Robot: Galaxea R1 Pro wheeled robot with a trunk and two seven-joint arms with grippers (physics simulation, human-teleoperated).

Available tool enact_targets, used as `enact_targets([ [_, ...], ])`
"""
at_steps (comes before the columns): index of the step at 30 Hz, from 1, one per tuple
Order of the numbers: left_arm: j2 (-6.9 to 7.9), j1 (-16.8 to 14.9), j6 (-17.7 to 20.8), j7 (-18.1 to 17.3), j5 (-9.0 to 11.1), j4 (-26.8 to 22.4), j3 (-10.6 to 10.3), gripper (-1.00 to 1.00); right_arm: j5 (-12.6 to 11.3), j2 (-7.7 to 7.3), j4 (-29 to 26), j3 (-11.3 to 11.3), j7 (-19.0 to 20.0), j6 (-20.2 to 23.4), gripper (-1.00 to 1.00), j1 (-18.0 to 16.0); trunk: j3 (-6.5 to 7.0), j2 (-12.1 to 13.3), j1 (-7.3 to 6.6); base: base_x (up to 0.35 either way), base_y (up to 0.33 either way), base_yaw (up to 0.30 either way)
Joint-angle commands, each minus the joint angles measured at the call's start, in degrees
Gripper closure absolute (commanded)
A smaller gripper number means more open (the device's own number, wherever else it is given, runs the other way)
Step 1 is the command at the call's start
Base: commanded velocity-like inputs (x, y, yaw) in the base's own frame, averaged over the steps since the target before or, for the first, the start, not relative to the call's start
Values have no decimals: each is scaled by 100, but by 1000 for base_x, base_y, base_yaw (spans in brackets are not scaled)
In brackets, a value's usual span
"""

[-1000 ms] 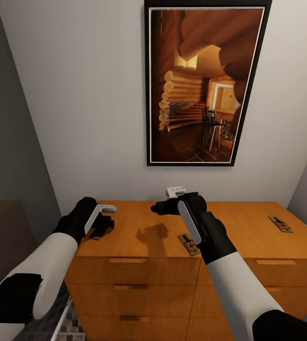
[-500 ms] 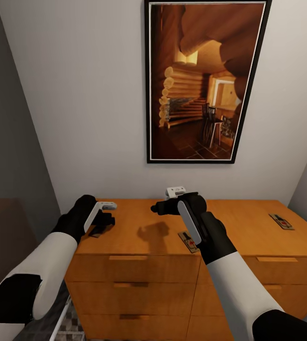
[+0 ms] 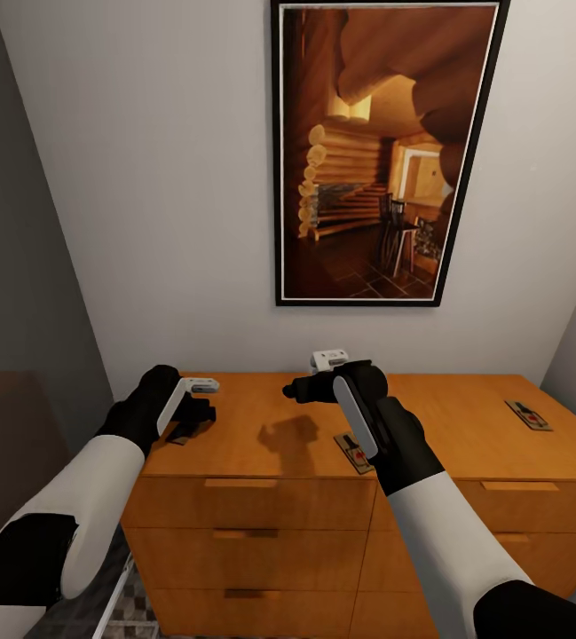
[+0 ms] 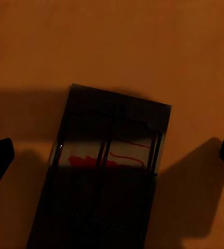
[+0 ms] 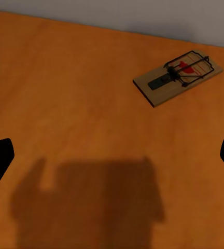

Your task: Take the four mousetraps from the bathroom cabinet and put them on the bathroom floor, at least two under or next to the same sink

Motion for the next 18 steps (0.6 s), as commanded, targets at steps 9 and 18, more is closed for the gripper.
enact_targets([
  [9, 4, -1, 23, -9, -50, 405, -12, -100, -39, 0, -4, 3, -37, 20, -100, -5, -8, -3, 0, 0, 0, 0],
  [18, 4, -1, 23, -15, -54, 408, -12, -100, -39, 0, -4, 3, -37, 20, -100, -5, -8, -3, 0, 0, 0, 0],
])
